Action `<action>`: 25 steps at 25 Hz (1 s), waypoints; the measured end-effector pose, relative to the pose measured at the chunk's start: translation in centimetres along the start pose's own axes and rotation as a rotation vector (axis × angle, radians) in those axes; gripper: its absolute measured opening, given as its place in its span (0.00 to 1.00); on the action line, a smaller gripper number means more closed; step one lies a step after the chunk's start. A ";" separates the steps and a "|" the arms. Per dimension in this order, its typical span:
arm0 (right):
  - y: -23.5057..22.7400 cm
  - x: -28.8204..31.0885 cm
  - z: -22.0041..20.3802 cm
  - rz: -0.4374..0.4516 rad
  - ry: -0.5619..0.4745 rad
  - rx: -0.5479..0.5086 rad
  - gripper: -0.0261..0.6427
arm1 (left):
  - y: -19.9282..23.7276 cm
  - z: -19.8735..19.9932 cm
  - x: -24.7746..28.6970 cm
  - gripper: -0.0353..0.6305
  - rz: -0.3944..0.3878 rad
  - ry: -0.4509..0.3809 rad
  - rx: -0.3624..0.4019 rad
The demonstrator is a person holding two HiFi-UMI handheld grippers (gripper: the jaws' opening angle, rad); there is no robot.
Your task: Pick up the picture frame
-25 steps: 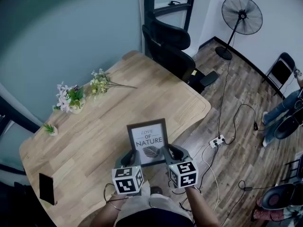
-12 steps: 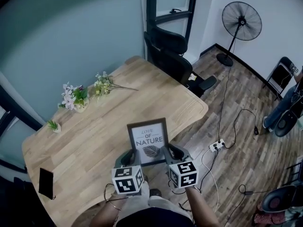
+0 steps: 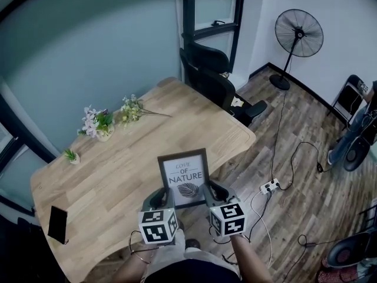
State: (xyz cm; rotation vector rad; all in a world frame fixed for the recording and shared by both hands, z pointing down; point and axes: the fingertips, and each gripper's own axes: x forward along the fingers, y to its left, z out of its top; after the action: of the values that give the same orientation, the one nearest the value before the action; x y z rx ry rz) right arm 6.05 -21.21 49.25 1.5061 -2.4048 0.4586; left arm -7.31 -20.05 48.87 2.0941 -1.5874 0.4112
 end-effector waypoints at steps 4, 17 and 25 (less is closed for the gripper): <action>0.2 -1.1 0.2 0.006 -0.020 -0.005 0.14 | -0.6 0.0 -1.0 0.15 0.009 -0.017 0.003; 0.2 -4.5 1.8 0.028 -0.081 -0.027 0.14 | -2.9 1.1 -3.8 0.15 0.024 -0.070 0.024; -0.3 -5.6 2.7 0.027 -0.109 -0.050 0.14 | -4.0 1.6 -4.3 0.15 0.034 -0.085 0.031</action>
State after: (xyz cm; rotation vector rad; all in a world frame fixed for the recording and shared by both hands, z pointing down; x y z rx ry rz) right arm 8.51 -17.84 44.64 1.5156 -2.5025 0.3277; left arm -4.82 -16.56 44.55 2.1366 -1.6771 0.3653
